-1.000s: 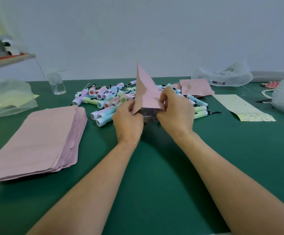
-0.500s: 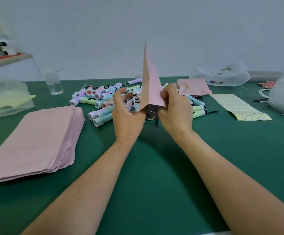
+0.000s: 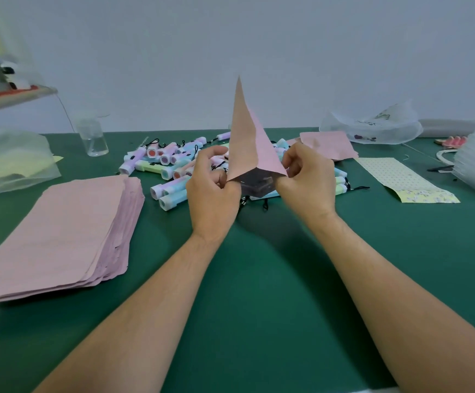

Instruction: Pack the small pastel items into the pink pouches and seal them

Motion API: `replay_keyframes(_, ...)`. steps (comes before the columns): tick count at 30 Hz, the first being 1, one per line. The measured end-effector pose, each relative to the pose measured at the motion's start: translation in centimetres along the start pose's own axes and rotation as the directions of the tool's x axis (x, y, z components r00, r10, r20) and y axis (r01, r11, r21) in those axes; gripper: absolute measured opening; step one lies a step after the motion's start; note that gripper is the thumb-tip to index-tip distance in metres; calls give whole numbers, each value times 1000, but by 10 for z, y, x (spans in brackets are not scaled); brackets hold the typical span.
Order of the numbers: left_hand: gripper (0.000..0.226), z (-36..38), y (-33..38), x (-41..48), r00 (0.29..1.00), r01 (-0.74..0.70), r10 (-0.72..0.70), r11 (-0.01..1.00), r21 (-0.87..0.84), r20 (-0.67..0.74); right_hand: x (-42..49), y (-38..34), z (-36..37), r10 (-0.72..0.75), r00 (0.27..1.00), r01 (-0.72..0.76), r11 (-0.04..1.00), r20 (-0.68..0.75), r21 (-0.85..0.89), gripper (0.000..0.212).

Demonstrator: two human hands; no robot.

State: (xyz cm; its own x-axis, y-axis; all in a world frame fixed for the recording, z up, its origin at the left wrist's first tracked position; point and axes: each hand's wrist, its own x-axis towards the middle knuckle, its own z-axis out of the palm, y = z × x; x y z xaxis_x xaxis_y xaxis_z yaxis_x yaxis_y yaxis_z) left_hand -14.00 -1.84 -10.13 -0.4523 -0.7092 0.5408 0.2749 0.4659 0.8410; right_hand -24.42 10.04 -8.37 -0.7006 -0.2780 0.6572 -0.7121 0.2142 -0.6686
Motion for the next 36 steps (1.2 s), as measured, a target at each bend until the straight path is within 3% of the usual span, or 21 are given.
replay_keyframes(4,35,3,7,-2,999,-16,13,999,-52,-51,-6,-3,-3,-296,955,295,955,34,14,27)
replay_keyframes(6,32,4,8,-1,998,-12,8,998,-56,-65,-7,0,-5,-356,934,357,934,29,-22,25)
replay_keyframes(9,29,1,4,0,997,-9,3,997,-75,-81,-3,7,-6,-293,955,286,951,-43,-122,16)
replay_keyframes(11,27,-1,2,2,993,0,-16,990,-138,-114,4,15,-8,-182,983,173,944,-9,-282,22)
replay_keyframes(13,10,-2,0,3,992,41,-58,988,-148,-110,10,28,-10,-80,982,149,887,173,-436,42)
replay_keyframes(15,19,-2,-3,4,992,91,-103,986,-139,-77,11,38,-10,11,910,229,821,415,-523,61)
replay_keyframes(17,27,-2,-6,3,989,134,-142,977,-168,-42,7,44,-7,52,819,331,770,571,-545,68)
replay_keyframes(19,31,-3,-7,3,982,174,-183,970,-168,-36,6,47,-2,26,783,400,744,622,-534,60)
replay_keyframes(22,36,-2,-10,5,972,223,-231,965,-135,-47,9,47,0,-65,798,463,703,598,-541,38)
replay_keyframes(28,33,-3,-11,4,962,261,-269,959,-113,-52,10,43,0,-178,789,540,656,587,-527,34)
replay_keyframes(30,30,-3,-11,3,961,263,-271,958,-110,-62,9,38,-1,-221,830,482,745,512,-460,27)
replay_keyframes(33,24,-3,-8,2,963,244,-255,962,-123,-83,7,31,-3,-135,921,205,966,366,-160,21)
replay_keyframes(36,22,-4,-7,2,963,244,-256,962,-123,-88,5,22,-2,-23,965,16,999,260,32,22)
